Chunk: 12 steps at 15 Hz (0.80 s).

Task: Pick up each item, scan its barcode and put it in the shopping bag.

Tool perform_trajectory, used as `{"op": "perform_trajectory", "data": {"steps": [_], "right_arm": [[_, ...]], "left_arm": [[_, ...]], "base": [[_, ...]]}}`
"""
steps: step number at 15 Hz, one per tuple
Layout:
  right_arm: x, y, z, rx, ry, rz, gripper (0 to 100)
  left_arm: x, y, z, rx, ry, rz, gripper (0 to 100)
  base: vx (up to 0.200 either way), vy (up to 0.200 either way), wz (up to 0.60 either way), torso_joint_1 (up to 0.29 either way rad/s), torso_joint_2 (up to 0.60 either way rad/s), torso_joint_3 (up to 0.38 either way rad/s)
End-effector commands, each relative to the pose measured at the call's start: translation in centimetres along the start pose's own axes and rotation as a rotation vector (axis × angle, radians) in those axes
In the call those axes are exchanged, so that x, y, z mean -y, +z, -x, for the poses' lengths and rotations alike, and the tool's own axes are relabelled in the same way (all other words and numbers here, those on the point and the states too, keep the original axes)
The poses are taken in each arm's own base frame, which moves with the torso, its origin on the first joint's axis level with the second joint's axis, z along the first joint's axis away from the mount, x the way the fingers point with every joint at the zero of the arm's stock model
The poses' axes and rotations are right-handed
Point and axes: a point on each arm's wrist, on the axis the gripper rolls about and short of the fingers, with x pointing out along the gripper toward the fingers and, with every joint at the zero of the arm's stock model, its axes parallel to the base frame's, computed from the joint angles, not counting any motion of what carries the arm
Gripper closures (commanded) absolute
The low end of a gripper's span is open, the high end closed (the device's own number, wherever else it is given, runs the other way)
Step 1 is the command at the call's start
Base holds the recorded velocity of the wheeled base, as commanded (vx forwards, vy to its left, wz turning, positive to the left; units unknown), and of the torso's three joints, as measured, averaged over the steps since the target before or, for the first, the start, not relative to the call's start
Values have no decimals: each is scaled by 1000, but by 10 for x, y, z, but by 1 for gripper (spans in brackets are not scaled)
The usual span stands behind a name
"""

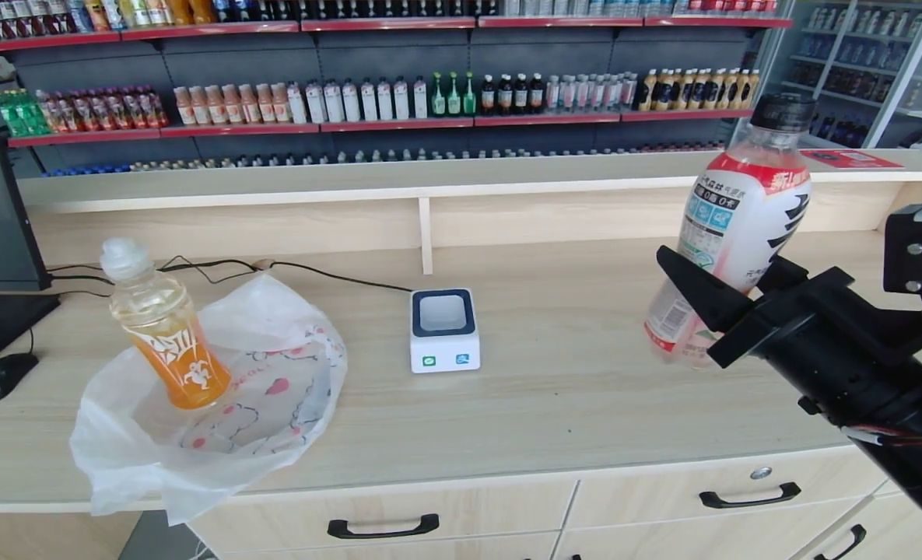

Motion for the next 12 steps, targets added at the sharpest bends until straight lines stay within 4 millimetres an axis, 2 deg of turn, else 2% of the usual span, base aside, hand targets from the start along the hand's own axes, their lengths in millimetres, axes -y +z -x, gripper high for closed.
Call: {"op": "perform_trajectory", "data": {"steps": [1, 12], "right_arm": [[0, 3, 2, 9, 1, 1, 100], [0, 1, 3, 0, 3, -2, 100]], "left_arm": [[0, 0, 0, 1, 0, 0, 0], [0, 0, 0, 3, 0, 2, 0]], "base": [[0, 200, 0, 7, 2, 2], [0, 200, 0, 2, 4, 2]]}}
